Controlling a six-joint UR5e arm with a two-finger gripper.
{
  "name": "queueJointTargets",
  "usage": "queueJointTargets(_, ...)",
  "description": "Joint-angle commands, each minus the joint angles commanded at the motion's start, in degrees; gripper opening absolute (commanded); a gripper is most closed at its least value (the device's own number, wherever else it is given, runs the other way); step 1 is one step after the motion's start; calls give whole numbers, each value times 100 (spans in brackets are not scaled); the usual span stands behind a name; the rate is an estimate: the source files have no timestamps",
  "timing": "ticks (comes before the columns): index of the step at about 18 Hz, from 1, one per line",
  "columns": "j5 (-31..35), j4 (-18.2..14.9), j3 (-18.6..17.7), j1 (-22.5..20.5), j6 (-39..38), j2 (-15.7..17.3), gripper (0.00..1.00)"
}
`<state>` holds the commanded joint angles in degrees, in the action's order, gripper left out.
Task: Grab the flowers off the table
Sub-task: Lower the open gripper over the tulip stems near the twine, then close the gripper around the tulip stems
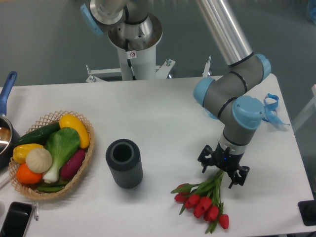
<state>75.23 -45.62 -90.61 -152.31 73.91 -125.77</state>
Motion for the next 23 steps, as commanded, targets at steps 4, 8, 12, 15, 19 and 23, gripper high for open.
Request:
queueJointTargets(4, 26, 9, 0, 0, 27, -26, 100)
queueJointTargets(8, 158, 96, 141, 0, 18, -193, 100)
queueJointTargets(12, 167, 184, 105, 0, 18, -220, 100)
queueJointTargets(15, 167, 193, 114, 0, 18, -229, 98)
queueJointTargets(19, 167, 193, 114, 0, 18, -211, 67)
queueJointTargets(23, 167, 202, 97, 0, 18, -202, 47)
